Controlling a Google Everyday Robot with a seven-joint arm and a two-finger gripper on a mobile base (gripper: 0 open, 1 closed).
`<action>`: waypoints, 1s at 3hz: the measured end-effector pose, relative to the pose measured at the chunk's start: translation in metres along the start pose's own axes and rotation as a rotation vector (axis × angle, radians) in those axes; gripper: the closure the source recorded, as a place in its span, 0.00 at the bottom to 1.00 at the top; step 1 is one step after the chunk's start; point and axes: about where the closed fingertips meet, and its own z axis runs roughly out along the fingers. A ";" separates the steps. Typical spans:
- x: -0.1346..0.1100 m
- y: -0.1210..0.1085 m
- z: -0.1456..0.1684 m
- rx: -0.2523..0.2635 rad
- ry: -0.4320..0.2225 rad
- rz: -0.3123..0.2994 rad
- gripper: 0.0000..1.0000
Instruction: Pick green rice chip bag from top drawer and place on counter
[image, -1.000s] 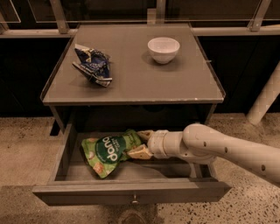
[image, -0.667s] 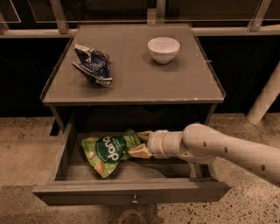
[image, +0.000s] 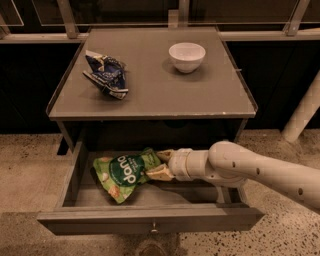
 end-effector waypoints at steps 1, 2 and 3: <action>-0.003 0.002 -0.011 -0.031 0.025 0.001 1.00; -0.016 -0.001 -0.052 -0.056 0.058 -0.019 1.00; -0.032 -0.002 -0.107 -0.057 0.086 -0.041 1.00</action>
Offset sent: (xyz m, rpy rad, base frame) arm -0.0418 -0.0638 0.0934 -0.0984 0.0584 0.1105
